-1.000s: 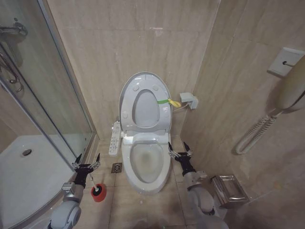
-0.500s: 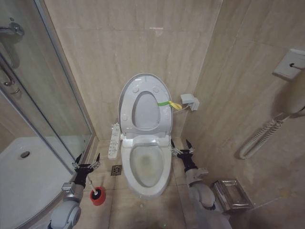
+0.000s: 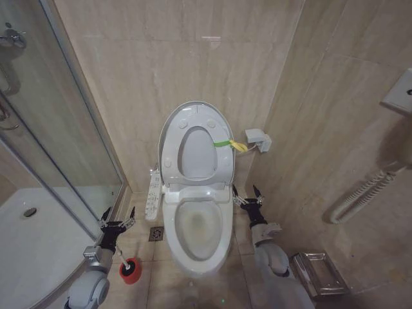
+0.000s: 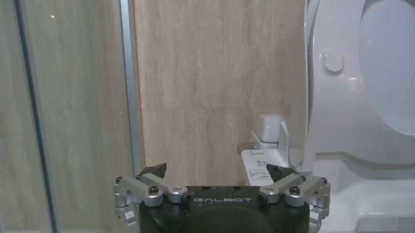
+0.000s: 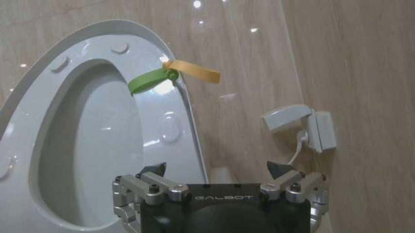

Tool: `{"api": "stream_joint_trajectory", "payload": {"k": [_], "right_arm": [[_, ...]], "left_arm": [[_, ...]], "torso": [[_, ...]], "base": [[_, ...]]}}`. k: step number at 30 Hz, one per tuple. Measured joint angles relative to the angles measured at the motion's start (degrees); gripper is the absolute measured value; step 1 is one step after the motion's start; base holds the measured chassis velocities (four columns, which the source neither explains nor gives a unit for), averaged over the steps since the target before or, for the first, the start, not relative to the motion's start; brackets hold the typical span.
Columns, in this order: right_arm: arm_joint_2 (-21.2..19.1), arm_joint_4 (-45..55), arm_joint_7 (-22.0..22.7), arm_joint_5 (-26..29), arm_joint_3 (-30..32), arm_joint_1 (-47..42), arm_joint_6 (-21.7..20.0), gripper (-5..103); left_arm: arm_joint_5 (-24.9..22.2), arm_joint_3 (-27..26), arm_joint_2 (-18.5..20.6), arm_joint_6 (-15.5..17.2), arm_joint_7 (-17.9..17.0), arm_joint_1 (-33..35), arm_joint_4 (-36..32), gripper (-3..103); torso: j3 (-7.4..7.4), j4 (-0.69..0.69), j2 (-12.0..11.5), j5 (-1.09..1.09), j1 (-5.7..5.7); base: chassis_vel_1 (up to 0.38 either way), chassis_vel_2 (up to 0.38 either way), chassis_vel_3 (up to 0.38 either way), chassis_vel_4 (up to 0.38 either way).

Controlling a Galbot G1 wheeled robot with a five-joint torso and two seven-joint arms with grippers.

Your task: Open the toilet lid, clean the toilet bowl with a toilet brush, close the toilet lid, and flush.

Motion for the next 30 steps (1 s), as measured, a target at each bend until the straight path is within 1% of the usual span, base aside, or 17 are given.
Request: {"api": "stream_joint_trajectory", "payload": {"k": [13, 21, 30], "right_arm": [[-0.2, -2.2, 2.9, -0.7, -1.2, 3.8, 0.1, 100], [-0.9, -8.0, 4.2, 0.3, -1.4, 9.5, 0.1, 100], [-1.9, -11.7, 4.4, 1.9, -1.7, 15.5, 0.1, 100]], "left_arm": [[0.0, 0.0, 0.0, 0.0, 0.0, 0.0, 0.0, 100], [0.0, 0.0, 0.0, 0.0, 0.0, 0.0, 0.0, 100], [0.0, 0.0, 0.0, 0.0, 0.0, 0.0, 0.0, 100]], "torso": [[-0.01, 0.0, 0.0, 0.01, -0.05], [-0.01, 0.0, 0.0, 0.02, -0.04], [-0.01, 0.0, 0.0, 0.02, -0.04]], "base": [[0.0, 0.0, 0.0, 0.0], [0.0, 0.0, 0.0, 0.0], [0.0, 0.0, 0.0, 0.0]]}}
